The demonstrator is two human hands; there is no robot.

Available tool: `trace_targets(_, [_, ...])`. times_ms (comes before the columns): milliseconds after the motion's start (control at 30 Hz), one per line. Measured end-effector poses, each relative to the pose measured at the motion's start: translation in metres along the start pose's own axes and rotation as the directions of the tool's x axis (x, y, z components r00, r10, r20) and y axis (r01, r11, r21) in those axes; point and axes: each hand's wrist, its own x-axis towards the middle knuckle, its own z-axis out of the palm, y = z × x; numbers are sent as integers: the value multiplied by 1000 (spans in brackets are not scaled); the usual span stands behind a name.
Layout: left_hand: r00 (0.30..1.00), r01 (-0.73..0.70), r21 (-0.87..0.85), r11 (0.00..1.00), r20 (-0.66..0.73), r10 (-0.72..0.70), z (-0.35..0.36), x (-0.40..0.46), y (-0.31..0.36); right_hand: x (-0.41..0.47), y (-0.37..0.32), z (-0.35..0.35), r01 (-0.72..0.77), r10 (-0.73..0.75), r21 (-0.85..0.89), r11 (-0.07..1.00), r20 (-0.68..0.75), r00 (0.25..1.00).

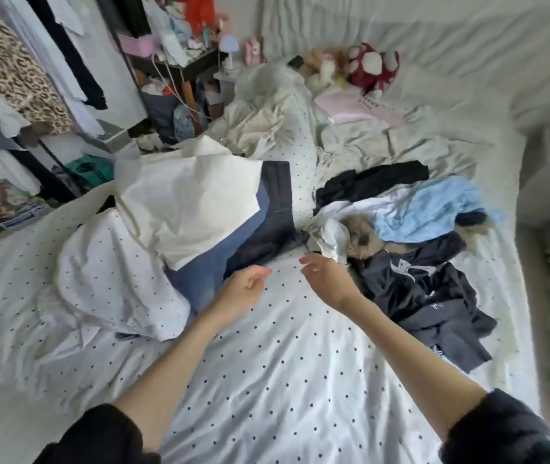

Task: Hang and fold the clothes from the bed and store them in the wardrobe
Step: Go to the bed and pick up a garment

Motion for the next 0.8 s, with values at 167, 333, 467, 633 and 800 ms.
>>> trace_targets(167, [964, -49, 240, 970, 267, -18, 89, 65, -28, 42, 107, -20, -226, 203, -225, 948, -119, 972])
trace_targets(333, [855, -253, 562, 788, 511, -90, 137, 85, -67, 73, 169, -12, -355, 294, -386, 851, -209, 933])
trace_targets(467, [823, -289, 620, 729, 551, -142, 148, 94, -88, 105, 190, -4, -372, 293, -446, 814, -239, 926])
trace_targets(633, [805, -273, 567, 777, 577, -138, 141, 99, -82, 110, 195, -8, -370, 273, -411, 833, -277, 921])
trace_targets(800, [851, -17, 365, 931, 494, -178, 139, 82, -50, 54, 175, 7, -184, 149, -378, 907, -120, 982])
